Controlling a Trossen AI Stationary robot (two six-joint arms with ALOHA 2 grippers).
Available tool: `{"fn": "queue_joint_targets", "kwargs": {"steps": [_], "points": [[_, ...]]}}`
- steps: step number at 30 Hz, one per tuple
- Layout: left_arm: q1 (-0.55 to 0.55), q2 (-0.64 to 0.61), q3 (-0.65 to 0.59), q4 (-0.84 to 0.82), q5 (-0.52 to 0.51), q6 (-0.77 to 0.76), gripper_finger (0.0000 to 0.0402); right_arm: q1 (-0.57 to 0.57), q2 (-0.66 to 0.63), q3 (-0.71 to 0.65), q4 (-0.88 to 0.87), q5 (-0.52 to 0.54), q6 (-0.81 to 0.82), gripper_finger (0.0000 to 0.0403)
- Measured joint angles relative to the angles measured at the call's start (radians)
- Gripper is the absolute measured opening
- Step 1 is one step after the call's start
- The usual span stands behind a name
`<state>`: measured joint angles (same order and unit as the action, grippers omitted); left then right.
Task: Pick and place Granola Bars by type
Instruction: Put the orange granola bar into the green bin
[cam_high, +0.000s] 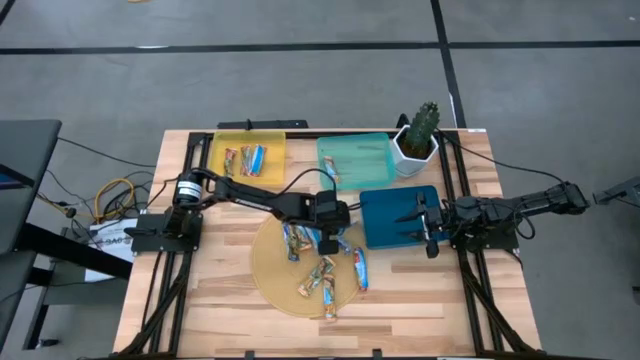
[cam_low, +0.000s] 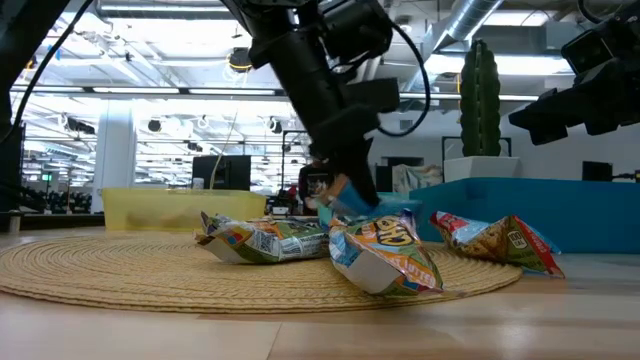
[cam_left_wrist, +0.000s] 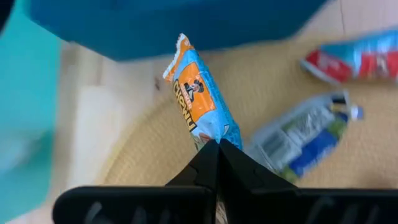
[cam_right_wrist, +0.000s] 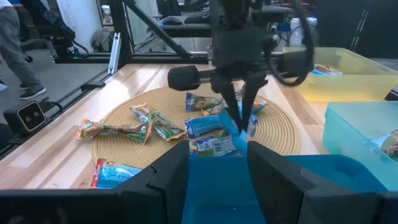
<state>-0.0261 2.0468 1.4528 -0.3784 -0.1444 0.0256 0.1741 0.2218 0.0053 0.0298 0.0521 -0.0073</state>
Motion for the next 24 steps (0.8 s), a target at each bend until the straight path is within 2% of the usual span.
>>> {"fn": "queue_joint_targets", "kwargs": {"steps": [9,18,24], "points": [[0.0,-0.005,0.093,-0.109,-0.014,-0.016,0.0,0.0,0.0,0.0,0.0,0.0,0.0,0.0154],[0.009,-0.101,0.106,-0.242,-0.032,-0.037,0.0,0.0,0.0,0.0,0.001,0.0,0.0,0.0154],[0.023,-0.17,0.106,-0.339,-0.112,-0.049,0.0,0.0,0.001,0.0,0.0,0.0,0.0,0.0154]]}}
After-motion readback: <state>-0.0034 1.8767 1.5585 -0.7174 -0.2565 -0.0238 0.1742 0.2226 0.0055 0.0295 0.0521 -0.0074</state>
